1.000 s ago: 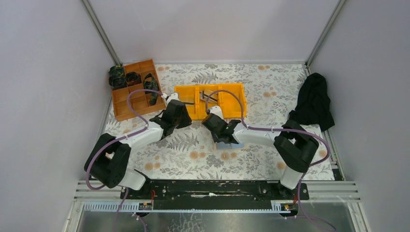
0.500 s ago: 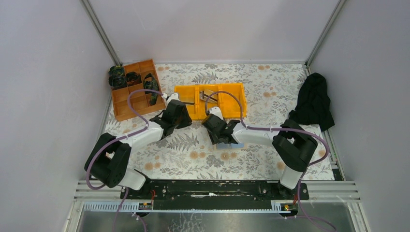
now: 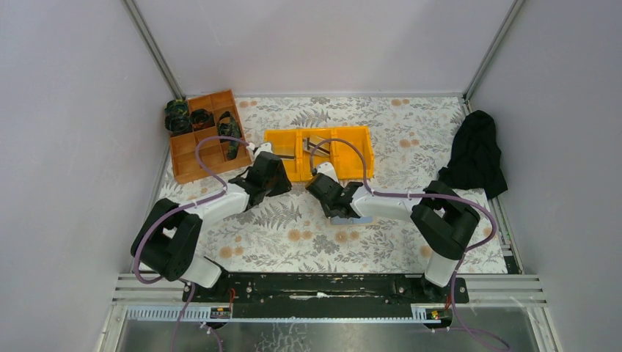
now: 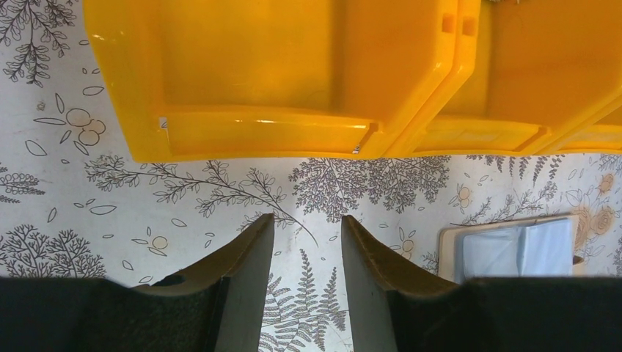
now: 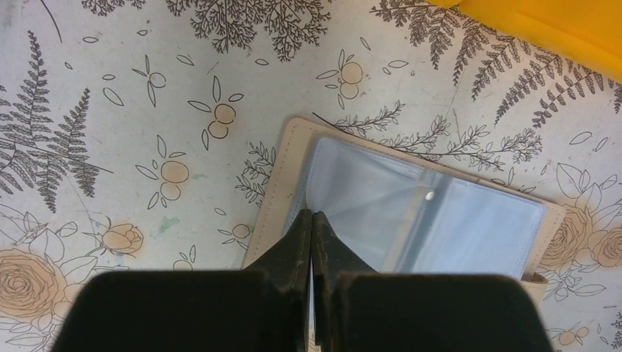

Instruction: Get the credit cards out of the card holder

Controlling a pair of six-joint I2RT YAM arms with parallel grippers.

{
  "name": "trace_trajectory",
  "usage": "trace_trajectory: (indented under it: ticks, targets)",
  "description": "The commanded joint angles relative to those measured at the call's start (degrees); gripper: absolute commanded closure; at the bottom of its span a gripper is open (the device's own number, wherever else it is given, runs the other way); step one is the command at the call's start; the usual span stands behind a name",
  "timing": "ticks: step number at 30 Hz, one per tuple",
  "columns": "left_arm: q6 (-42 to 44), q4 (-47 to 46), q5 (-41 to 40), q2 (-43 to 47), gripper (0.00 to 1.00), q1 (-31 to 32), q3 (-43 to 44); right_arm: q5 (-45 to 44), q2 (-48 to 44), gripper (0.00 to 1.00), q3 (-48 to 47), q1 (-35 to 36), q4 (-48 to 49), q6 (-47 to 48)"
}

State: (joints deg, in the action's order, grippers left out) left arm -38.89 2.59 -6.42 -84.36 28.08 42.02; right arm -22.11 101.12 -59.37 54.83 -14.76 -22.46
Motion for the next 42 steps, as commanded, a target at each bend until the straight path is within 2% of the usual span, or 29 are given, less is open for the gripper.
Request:
trace_trajectory:
  ticks: [1,16,22,28,34,36,38,42]
  targets:
    - [0.13,-1.12,0.91,-0.72,0.54,-0.48,0.57,-1.33,1.47,1.0,-1.32,0.38,-1.83,0.3]
    - [0.13,-1.39,1.97,-0.56,0.55,-0.61,0.41,-3.54,-6.32,1.0,0.23,0.38,-1.14,-0.67]
    - [0.06,-1.78,2.74,-0.51,0.55,-0.65,0.27,-1.15,-11.66,1.0,4.87,0.28,4.85,-0.61]
    - [0.05,-2.39,3.63,-0.76,0.55,-0.63,0.11,4.99,-17.23,1.0,9.94,-0.5,12.69,-0.61]
    - [0.05,-2.89,4.88,-0.82,0.55,-0.65,0.09,8.53,-20.19,1.0,14.12,-3.5,14.89,-3.01]
    - [-0.04,-4.35,6.77,-0.96,0.55,-0.65,-0.32,9.59,-20.76,1.0,16.24,-4.47,15.99,-4.11]
    - [0.16,-8.7,12.56,-0.76,0.56,-0.65,-1.41,10.67,-21.38,1.0,18.48,-5.29,17.68,-5.31]
    - [-5.49,-29.3,28.87,0.47,0.56,-0.65,-8.76,11.52,-22.65,1.0,21.65,-6.04,20.08,-7.17]
